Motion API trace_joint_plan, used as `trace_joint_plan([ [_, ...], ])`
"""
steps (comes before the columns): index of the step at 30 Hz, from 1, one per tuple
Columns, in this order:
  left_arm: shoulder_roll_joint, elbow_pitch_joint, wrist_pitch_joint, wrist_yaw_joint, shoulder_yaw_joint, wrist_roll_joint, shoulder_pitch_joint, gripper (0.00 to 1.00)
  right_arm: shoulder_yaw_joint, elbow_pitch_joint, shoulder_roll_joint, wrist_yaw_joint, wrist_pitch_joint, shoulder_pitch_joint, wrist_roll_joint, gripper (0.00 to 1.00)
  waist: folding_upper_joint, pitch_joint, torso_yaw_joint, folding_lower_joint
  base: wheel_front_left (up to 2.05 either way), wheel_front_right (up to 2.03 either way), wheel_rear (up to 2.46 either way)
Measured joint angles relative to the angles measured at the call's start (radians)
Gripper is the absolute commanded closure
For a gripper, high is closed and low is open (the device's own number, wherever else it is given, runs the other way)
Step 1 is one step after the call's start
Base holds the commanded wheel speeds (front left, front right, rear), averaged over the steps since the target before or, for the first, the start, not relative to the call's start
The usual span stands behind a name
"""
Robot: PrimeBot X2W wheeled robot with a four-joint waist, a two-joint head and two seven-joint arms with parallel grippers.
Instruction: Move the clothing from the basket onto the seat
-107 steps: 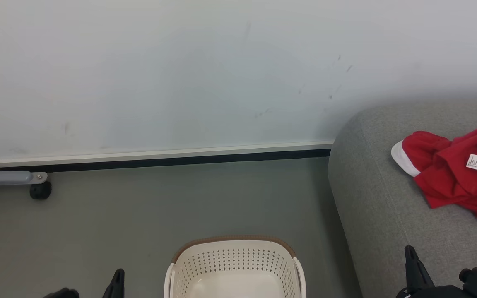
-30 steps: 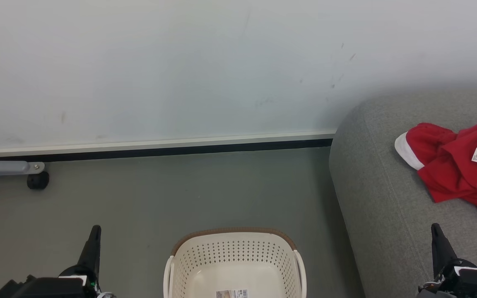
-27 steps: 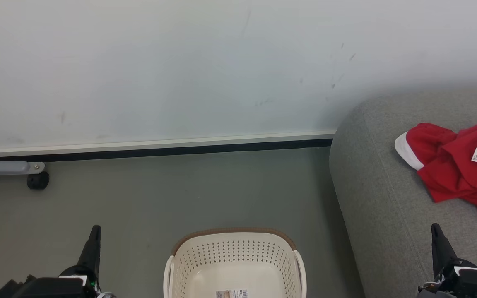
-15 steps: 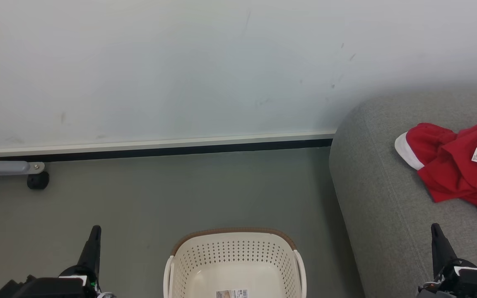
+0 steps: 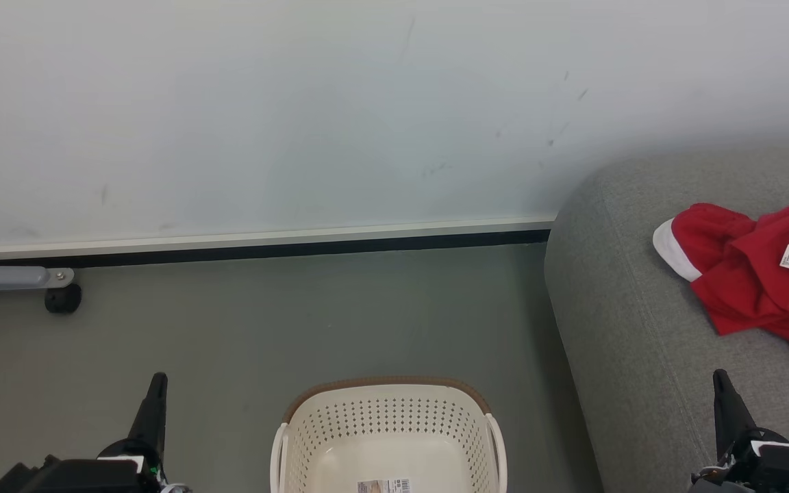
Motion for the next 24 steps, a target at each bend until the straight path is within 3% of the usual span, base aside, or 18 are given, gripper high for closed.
trace_joint_plan([
  [24, 0.000, 0.000, 0.000, 0.000, 0.000, 0.000, 0.000, 1.00, 0.000, 0.000, 0.000, 0.000, 0.000, 0.000, 0.000, 1.00, 0.0000, 0.000, 0.000, 0.0000, 0.00, 0.00, 0.00],
])
